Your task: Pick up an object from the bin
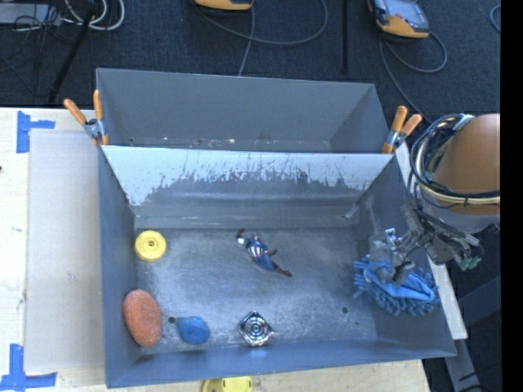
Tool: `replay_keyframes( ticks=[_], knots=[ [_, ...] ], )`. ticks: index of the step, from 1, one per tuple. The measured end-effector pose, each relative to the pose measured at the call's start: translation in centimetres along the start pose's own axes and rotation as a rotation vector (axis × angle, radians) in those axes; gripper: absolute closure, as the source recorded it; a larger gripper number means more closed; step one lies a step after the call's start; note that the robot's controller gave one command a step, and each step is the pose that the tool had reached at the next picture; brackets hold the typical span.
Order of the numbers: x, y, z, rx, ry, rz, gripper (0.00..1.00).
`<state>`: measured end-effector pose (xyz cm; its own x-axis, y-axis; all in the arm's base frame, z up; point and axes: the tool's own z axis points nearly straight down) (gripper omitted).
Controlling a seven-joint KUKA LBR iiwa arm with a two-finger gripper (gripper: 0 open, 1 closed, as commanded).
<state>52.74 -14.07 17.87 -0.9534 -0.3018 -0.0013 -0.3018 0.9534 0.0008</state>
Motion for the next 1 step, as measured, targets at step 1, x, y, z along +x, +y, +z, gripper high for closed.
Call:
replay_keyframes(
  ticks=[1],
  knots=[
    [0.00, -0.01, 0.00, 0.000, 0.000, 0.001, 1.00]
  ],
)
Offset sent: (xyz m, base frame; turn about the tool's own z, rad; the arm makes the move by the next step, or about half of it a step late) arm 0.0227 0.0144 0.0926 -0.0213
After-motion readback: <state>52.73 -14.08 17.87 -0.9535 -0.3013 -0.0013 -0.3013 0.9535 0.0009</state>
